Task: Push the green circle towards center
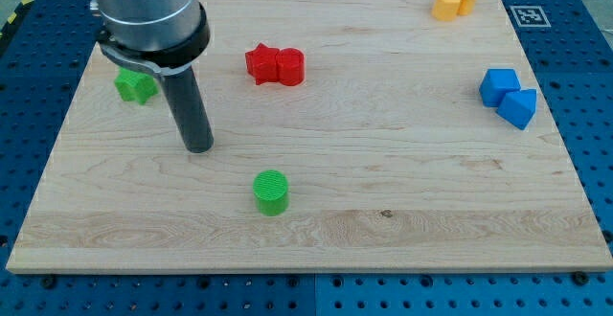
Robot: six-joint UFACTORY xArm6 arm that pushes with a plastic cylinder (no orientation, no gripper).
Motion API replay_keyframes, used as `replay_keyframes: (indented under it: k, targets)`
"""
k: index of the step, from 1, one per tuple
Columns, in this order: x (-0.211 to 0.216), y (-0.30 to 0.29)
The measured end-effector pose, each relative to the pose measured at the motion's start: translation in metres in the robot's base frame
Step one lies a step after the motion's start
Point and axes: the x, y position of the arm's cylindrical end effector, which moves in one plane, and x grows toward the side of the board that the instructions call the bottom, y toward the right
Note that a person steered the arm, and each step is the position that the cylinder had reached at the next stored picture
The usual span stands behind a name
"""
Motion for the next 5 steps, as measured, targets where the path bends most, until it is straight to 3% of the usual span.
replay_keyframes:
  k: [5]
  targets:
    - [0.024,0.098]
